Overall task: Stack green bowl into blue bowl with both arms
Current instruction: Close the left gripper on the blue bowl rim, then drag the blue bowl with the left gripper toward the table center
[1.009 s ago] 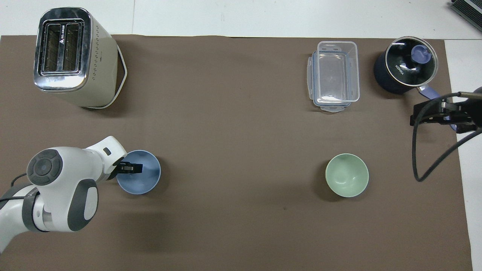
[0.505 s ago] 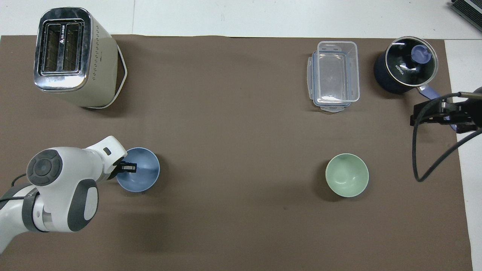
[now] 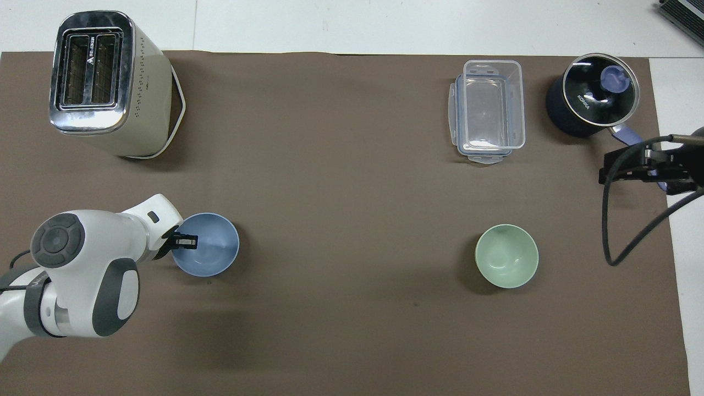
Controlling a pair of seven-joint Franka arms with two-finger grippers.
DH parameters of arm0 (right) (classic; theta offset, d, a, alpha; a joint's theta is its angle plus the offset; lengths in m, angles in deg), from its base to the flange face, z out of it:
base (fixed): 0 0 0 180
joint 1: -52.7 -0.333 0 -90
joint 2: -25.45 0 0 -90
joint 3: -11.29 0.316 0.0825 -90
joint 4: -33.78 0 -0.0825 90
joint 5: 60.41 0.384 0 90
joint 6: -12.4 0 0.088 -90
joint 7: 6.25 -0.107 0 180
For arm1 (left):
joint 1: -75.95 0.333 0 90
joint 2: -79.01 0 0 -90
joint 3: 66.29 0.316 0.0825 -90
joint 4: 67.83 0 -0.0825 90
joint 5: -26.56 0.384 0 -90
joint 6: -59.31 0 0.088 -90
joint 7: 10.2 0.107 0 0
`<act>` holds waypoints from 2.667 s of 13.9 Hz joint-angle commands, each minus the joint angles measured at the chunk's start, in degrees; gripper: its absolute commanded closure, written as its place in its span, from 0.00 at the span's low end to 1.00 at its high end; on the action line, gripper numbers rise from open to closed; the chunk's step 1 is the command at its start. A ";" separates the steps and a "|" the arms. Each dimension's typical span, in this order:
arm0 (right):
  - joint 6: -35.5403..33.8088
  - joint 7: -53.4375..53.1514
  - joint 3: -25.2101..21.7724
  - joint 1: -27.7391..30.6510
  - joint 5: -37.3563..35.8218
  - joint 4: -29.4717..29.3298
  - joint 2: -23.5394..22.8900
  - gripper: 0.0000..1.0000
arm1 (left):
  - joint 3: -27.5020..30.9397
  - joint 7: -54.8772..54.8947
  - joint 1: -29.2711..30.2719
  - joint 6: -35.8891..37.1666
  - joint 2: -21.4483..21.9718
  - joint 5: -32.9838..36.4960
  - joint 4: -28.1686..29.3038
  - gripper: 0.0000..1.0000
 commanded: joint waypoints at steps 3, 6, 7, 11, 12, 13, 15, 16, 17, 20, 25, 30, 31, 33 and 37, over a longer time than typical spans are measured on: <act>0.27 1.85 0.01 1.23 1.22 1.35 1.10 0.00 | 0.78 0.12 -0.07 12.22 1.98 -0.50 -9.18 1.00; 0.35 2.65 0.01 1.58 1.22 1.61 1.19 0.00 | 0.86 0.12 0.63 24.18 1.90 -0.50 -18.15 1.00; 0.36 2.65 0.01 1.58 1.22 1.70 1.19 0.00 | 0.86 0.12 0.80 26.47 1.98 -0.50 -20.09 1.00; 0.36 2.65 0.01 1.58 1.13 1.70 1.19 0.00 | 0.60 -2.16 0.72 35.35 3.03 -0.41 -26.34 1.00; 0.27 2.65 -0.08 1.58 1.13 1.70 1.19 0.00 | 0.60 -3.39 0.11 36.50 3.39 -0.41 -26.26 1.00; 0.35 2.65 -0.08 1.58 1.13 1.70 1.19 0.00 | 0.43 -4.88 -0.16 35.73 3.74 -0.41 -25.74 1.00; 0.36 2.65 -0.08 1.58 0.96 1.70 1.19 0.00 | 0.16 -6.73 -1.29 35.29 3.92 -0.41 -25.47 1.00; 0.27 2.65 -0.08 1.58 0.95 1.70 1.19 0.00 | 0.16 -8.13 -2.17 35.11 4.01 -0.41 -25.30 1.00; 0.35 2.65 -0.08 1.58 0.87 1.70 1.19 0.00 | 0.07 -9.45 -2.88 34.67 4.09 -0.41 -25.21 1.00; 0.36 2.65 -0.08 1.58 0.69 1.70 1.19 0.00 | 0.07 -16.38 -8.05 31.69 4.01 -0.41 -23.63 1.00; 0.36 2.65 -0.08 1.58 0.34 1.70 1.19 0.00 | 0.07 -27.81 -17.54 22.48 4.01 -0.50 -18.19 1.00; 0.36 2.65 -0.08 1.67 0.34 1.70 1.19 0.00 | 0.07 -32.74 -24.23 10.09 1.37 -0.50 -11.07 1.00; 0.36 2.65 -0.08 1.58 0.34 1.70 1.19 0.00 | 0.07 -33.19 -25.03 7.71 1.28 -0.50 -9.23 1.00; 0.36 2.65 -0.08 1.67 0.34 1.70 1.19 0.00 | 0.07 -33.37 -27.39 4.10 0.24 -0.50 -6.59 1.00; 0.36 2.56 -0.08 1.58 0.34 1.70 1.19 0.00 | 0.07 -36.96 -31.45 -2.94 -1.62 -0.50 -3.41 1.00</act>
